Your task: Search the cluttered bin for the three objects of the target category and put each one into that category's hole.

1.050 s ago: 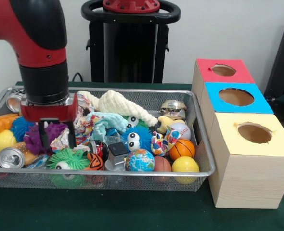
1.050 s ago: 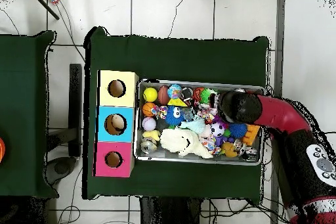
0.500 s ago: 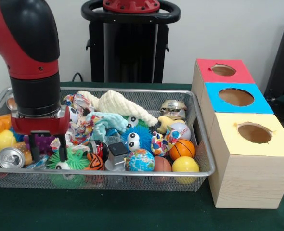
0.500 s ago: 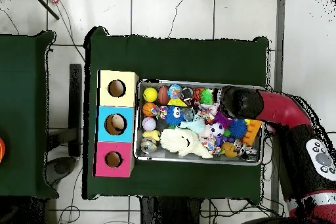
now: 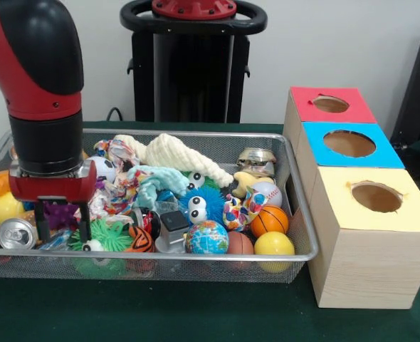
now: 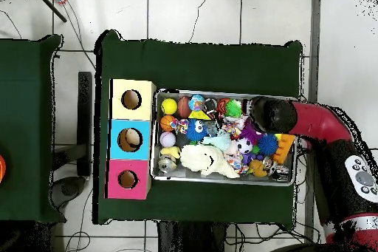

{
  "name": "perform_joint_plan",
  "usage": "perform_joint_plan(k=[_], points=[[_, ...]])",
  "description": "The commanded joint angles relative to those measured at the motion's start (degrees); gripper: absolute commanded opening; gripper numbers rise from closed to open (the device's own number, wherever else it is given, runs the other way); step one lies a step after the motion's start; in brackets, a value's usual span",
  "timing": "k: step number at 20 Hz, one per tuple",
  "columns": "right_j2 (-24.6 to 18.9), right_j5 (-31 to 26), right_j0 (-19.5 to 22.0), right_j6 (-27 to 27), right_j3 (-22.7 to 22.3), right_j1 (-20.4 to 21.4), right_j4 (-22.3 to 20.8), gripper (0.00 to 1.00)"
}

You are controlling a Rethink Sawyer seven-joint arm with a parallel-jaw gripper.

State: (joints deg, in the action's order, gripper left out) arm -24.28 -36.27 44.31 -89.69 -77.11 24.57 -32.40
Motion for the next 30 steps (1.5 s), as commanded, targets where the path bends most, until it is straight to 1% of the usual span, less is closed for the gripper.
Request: perform_joint_plan(k=[1, 5, 7, 13, 17, 21, 25, 30], points=[[-0.1, -7.3, -0.3, 14.4, 2.7, -2.1, -5.1, 1.0], [0.2, -7.8, -0.4, 12.8, 2.1, -2.5, -5.4, 1.0], [0.4, -7.7, -0.1, 12.0, 1.0, -2.3, -5.4, 1.0], [0.9, -11.1, 0.3, 11.2, -0.1, -2.9, -4.4, 1.0], [1.8, -10.0, 0.2, 9.3, -1.9, -3.3, -4.9, 1.0], [3.7, -10.0, -0.5, 7.2, -3.6, -3.4, -5.6, 1.0], [5.7, -6.1, -1.1, 4.7, -5.1, -3.3, -7.9, 1.0], [6.0, 3.8, 0.4, 2.3, -7.2, -4.1, -10.6, 1.0]])
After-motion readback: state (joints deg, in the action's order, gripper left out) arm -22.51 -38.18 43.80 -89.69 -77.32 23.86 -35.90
